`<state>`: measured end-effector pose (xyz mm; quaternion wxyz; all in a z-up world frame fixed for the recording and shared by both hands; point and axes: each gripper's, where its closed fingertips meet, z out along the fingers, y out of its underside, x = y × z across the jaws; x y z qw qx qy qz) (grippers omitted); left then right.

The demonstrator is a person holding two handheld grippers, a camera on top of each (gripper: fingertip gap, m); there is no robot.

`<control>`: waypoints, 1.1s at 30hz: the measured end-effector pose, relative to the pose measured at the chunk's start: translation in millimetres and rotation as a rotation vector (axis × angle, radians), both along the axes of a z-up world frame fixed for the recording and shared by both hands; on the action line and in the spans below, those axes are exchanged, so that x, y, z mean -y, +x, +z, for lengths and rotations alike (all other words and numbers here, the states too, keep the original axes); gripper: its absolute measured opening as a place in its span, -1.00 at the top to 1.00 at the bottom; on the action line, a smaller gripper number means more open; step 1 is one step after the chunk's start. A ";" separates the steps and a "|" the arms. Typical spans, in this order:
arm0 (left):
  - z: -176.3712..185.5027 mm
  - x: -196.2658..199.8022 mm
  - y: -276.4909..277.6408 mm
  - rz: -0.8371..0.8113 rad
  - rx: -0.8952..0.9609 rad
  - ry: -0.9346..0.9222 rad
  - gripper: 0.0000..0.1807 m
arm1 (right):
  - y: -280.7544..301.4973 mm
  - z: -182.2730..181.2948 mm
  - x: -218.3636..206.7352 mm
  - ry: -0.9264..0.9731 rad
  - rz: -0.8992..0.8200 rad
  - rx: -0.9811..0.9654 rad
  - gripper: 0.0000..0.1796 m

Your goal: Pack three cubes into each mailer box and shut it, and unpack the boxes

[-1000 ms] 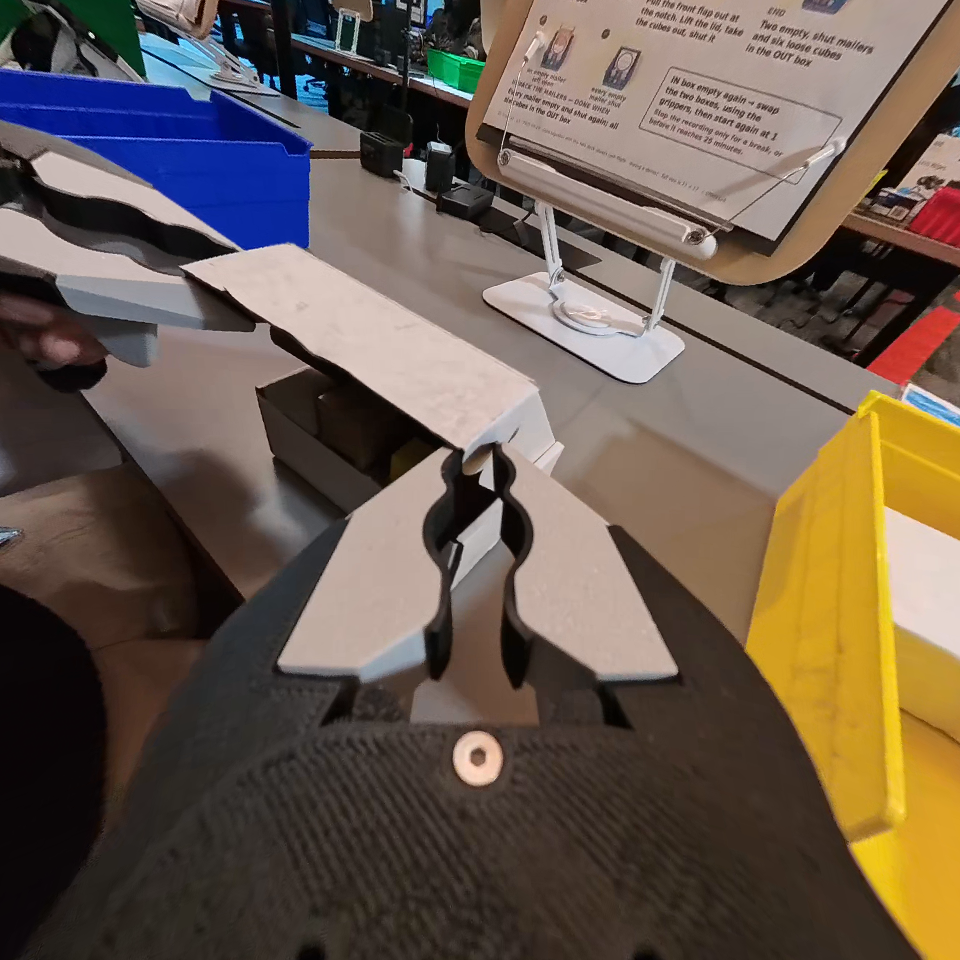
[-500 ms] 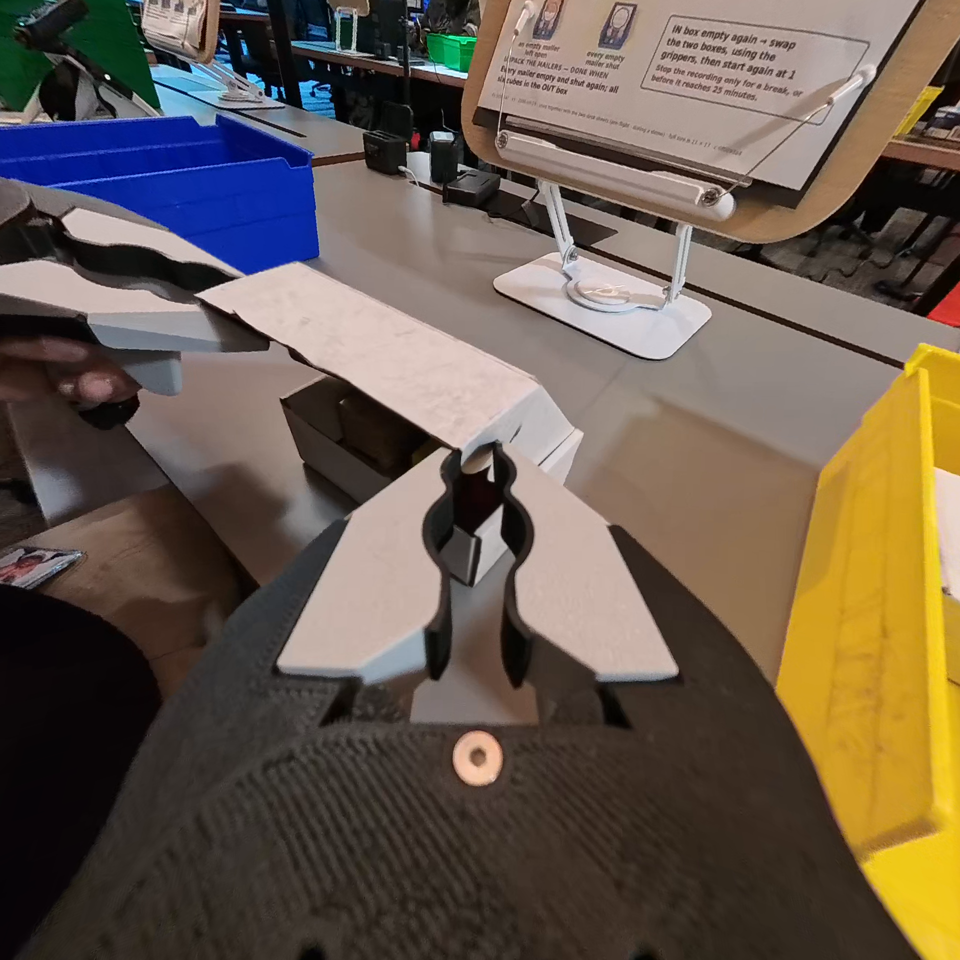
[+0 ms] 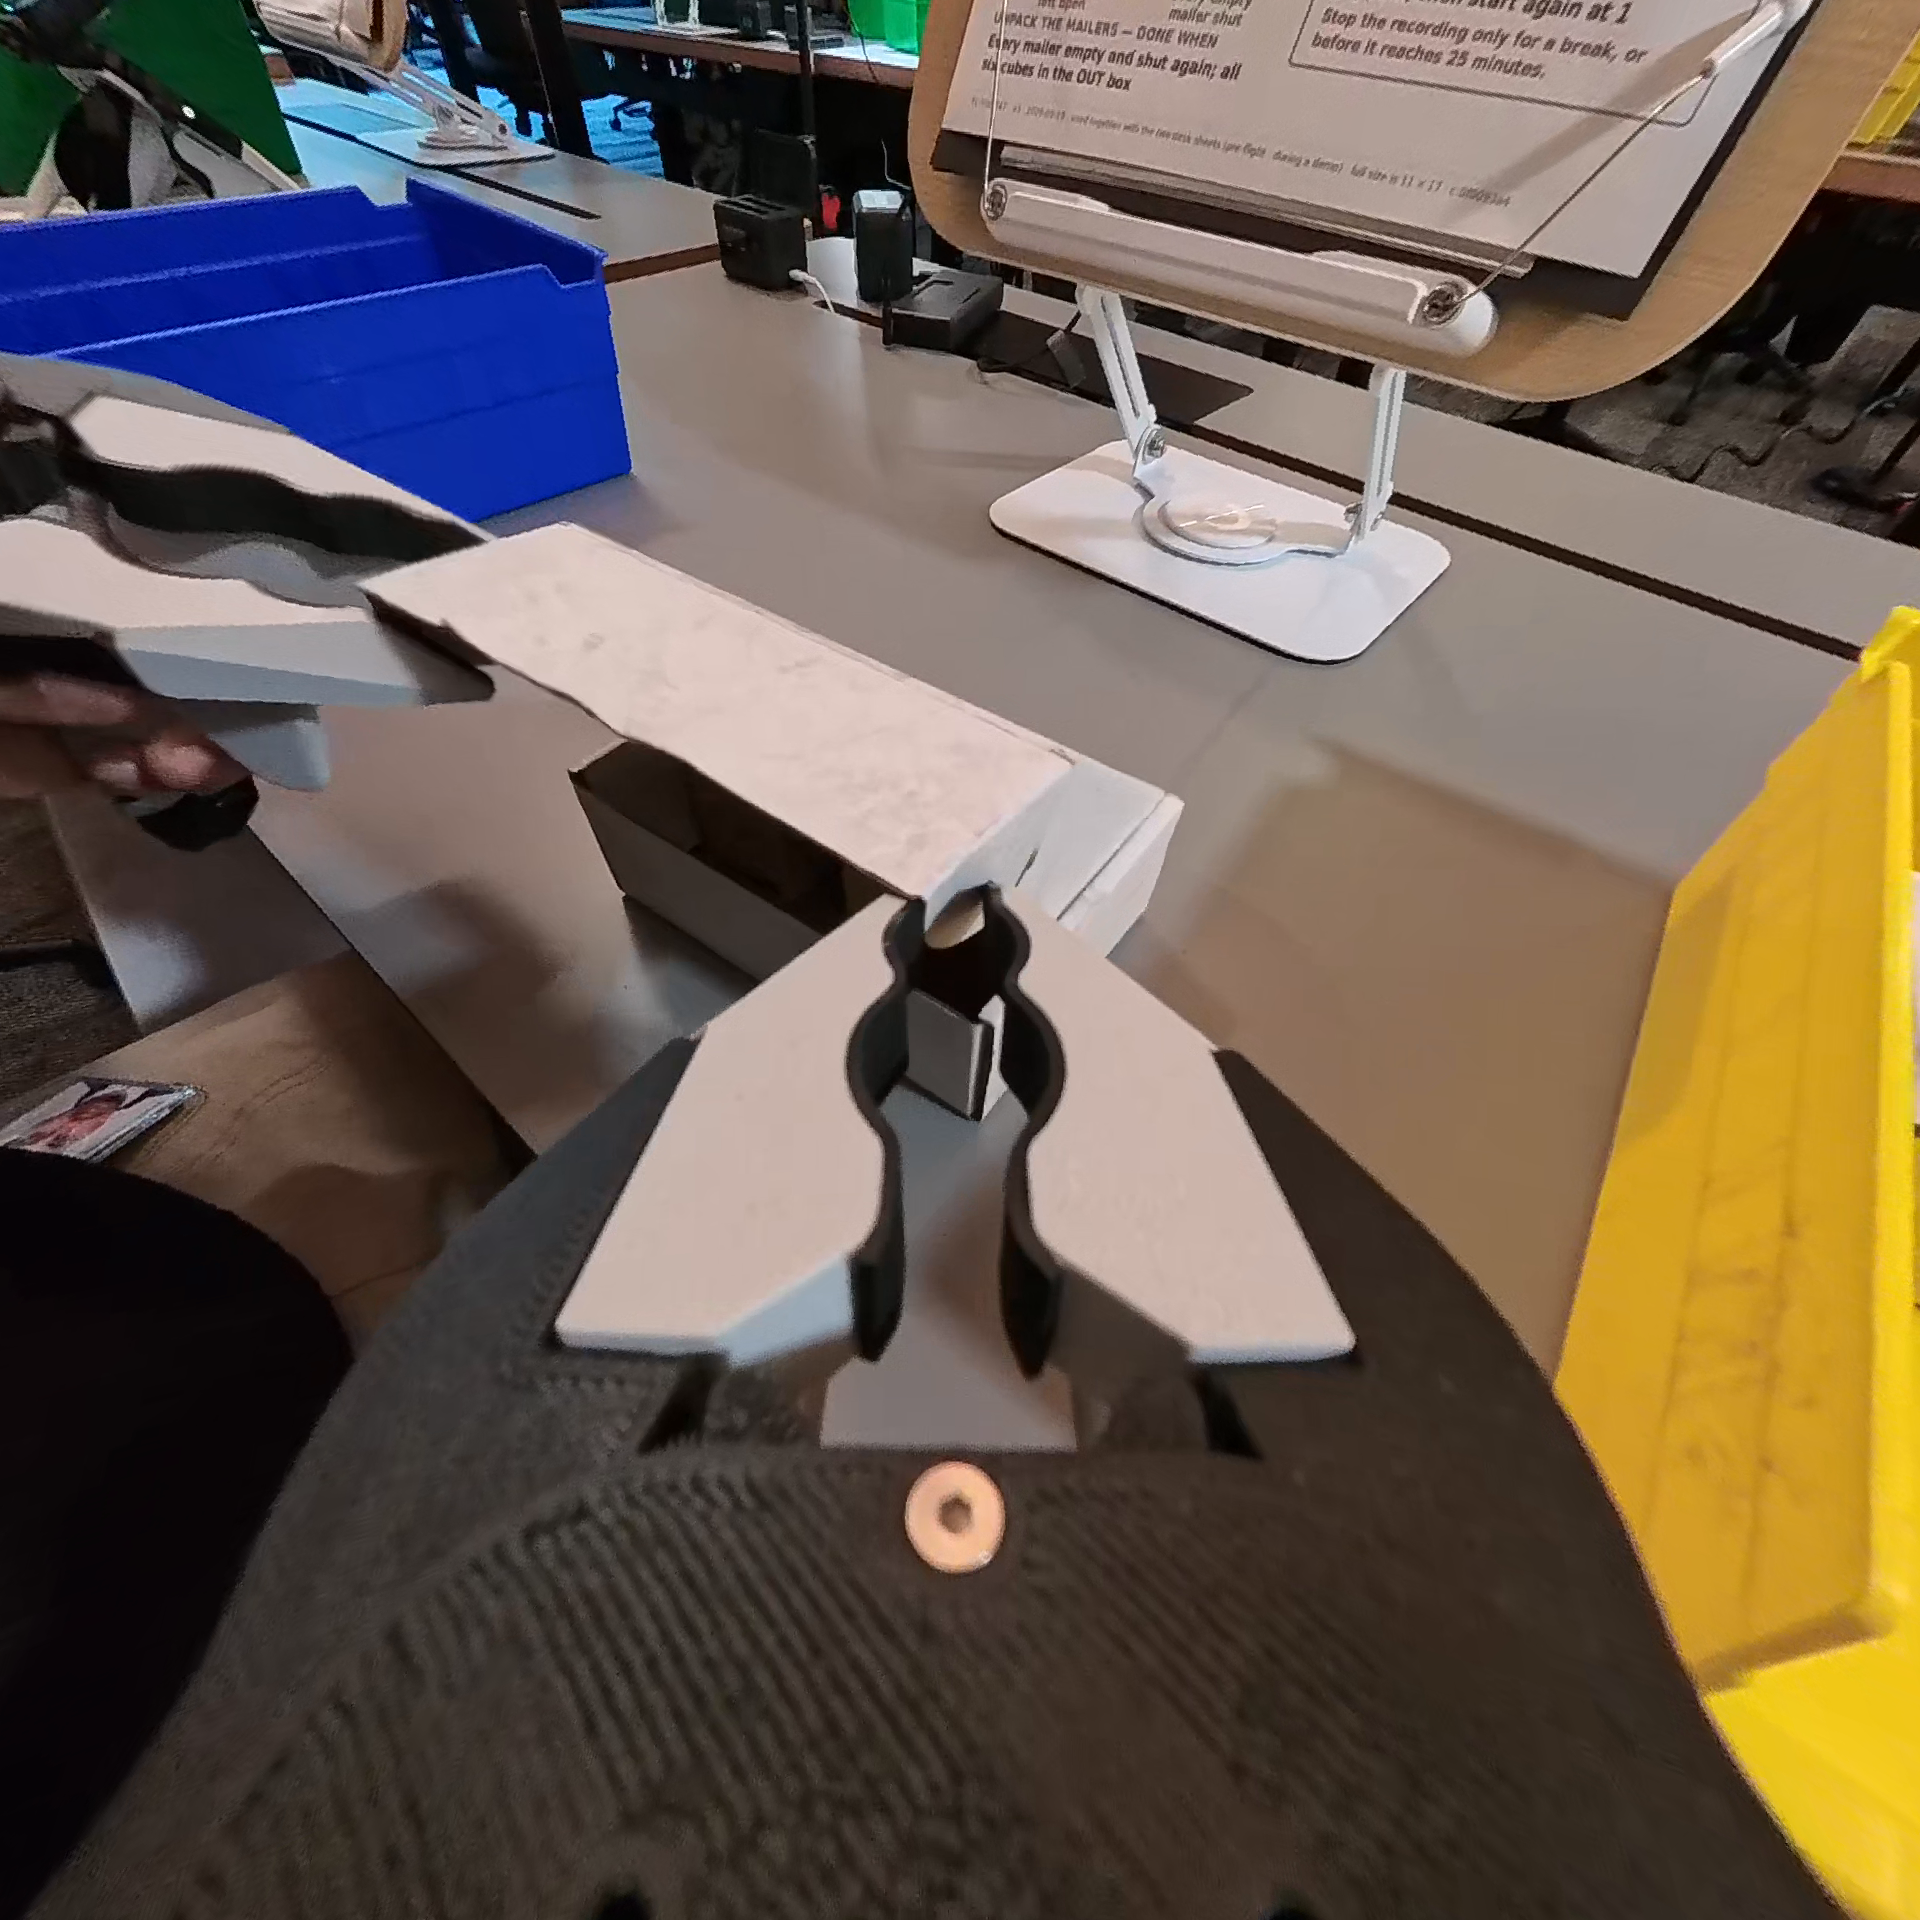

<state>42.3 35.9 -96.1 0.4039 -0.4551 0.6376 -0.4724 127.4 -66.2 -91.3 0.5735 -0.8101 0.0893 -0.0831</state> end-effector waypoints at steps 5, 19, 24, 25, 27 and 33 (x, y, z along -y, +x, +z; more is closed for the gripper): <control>7.0 12.5 -5.6 -0.032 0.066 0.079 0.67 | 3.2 -1.0 0.9 0.004 -0.007 0.003 0.92; -21.1 13.0 -4.6 -0.065 -0.079 0.072 0.69 | 2.1 -31.9 0.3 -0.112 0.032 -0.078 0.91; -31.1 12.2 -3.1 -0.067 -0.119 0.098 0.70 | 2.0 -43.7 0.8 -0.168 0.037 -0.068 0.92; -33.0 11.8 -2.9 -0.066 -0.127 0.106 0.70 | 1.7 -46.0 0.8 -0.179 0.039 -0.062 0.92; -37.9 10.8 -2.4 -0.064 -0.146 0.120 0.70 | 1.4 -50.8 0.9 -0.203 0.042 -0.055 0.92; -47.6 7.5 -1.6 -0.061 -0.189 0.112 0.71 | 0.0 -59.2 -0.1 -0.236 0.050 -0.040 0.92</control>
